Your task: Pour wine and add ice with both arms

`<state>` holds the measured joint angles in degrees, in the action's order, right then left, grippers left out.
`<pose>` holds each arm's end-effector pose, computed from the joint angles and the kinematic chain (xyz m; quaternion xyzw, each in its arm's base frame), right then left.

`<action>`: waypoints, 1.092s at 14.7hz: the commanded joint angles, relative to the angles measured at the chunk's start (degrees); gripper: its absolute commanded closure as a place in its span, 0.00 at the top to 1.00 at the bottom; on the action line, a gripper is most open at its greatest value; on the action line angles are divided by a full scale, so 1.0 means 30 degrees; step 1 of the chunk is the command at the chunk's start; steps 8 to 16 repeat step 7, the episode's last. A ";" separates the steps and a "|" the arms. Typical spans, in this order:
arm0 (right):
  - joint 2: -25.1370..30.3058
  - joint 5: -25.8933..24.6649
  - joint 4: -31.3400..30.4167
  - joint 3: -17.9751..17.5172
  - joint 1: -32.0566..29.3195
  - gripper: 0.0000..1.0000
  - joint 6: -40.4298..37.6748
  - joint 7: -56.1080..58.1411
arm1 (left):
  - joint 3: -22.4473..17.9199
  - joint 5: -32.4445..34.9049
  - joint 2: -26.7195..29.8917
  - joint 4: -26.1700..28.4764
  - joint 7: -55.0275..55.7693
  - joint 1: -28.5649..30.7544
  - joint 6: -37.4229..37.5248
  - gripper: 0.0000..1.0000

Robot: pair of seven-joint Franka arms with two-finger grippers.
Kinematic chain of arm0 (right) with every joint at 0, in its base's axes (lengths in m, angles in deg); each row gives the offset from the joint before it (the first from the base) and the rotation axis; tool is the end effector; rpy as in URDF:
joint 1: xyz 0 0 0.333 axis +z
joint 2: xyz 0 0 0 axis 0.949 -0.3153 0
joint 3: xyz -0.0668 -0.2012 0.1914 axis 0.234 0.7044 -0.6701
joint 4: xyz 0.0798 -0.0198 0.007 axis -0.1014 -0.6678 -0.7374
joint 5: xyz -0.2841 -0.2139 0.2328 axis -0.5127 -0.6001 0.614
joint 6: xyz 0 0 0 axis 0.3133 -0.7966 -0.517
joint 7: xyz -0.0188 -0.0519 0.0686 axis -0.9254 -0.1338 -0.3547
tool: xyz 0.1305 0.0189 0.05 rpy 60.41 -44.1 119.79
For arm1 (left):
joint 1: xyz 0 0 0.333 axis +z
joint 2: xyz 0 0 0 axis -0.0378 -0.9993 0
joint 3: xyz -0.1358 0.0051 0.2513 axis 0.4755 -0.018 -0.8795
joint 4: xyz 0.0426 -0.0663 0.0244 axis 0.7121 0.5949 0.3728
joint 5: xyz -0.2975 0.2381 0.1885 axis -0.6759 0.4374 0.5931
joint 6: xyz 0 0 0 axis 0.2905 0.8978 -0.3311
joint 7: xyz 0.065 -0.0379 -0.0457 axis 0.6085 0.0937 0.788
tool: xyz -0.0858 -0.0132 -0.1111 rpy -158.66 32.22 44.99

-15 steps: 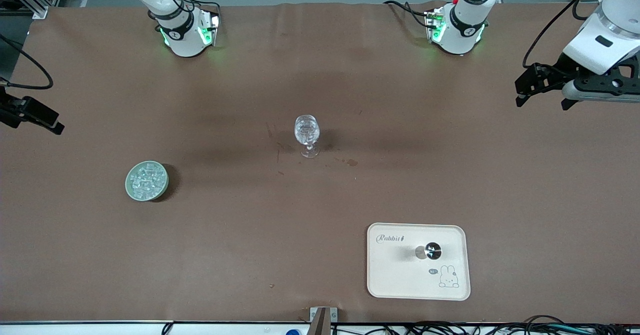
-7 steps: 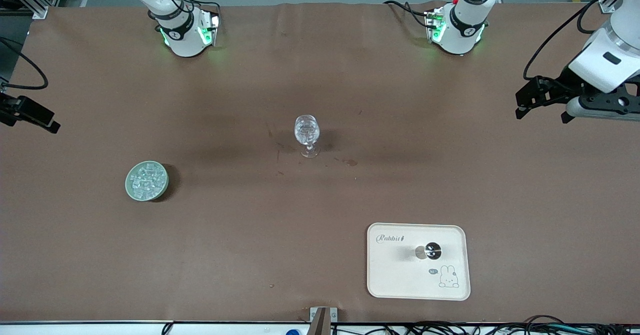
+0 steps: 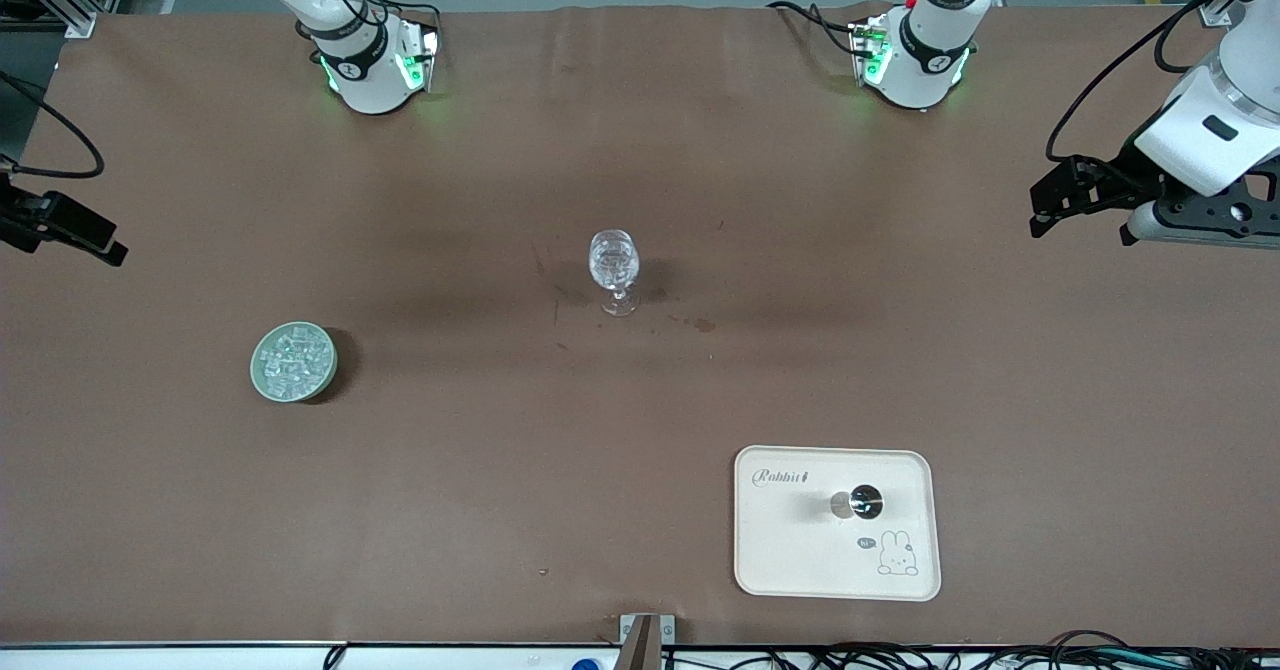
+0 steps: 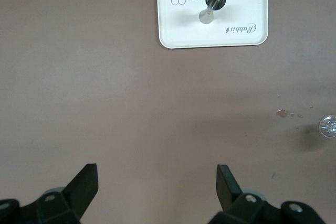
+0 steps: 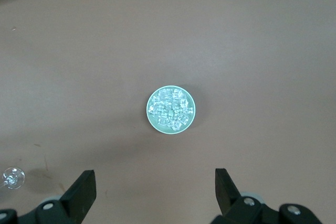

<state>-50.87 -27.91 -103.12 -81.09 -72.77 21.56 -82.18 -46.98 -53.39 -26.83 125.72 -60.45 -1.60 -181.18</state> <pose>0.6068 -0.0358 0.5704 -0.9956 0.0888 -0.0280 0.0022 0.5863 -0.0902 0.5515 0.9978 -0.0537 0.0362 0.0155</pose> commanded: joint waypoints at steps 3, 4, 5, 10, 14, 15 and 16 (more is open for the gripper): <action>0.0542 0.0230 -0.0581 -0.0256 -0.0292 1.00 -0.0009 0.0246 | 0.0077 0.0100 0.0058 -0.0347 0.0389 0.0084 0.0346 0.99; 0.0542 0.0258 -0.0581 -0.0256 -0.0292 1.00 -0.0009 0.0246 | 0.0077 0.0100 0.0058 -0.0347 0.0391 0.0084 0.0346 0.99; 0.0542 0.0259 -0.0581 -0.0256 -0.0292 1.00 -0.0009 0.0246 | 0.0077 0.0100 0.0058 -0.0347 0.0391 0.0084 0.0346 0.99; 0.0542 0.0258 -0.0581 -0.0256 -0.0263 1.00 -0.0009 0.0246 | 0.0048 0.0100 0.0058 -0.0346 0.0420 0.0084 0.0375 0.99; 0.0542 0.0258 -0.0581 -0.0256 -0.0263 1.00 -0.0009 0.0246 | 0.0048 0.0100 0.0058 -0.0346 0.0420 0.0084 0.0375 0.99; 0.0542 0.0258 -0.0581 -0.0256 -0.0263 1.00 -0.0009 0.0246 | 0.0048 0.0100 0.0058 -0.0346 0.0420 0.0084 0.0375 0.99; 0.0542 0.0258 -0.0581 -0.0256 -0.0263 1.00 -0.0009 0.0246 | 0.0048 0.0100 0.0058 -0.0346 0.0420 0.0084 0.0375 0.99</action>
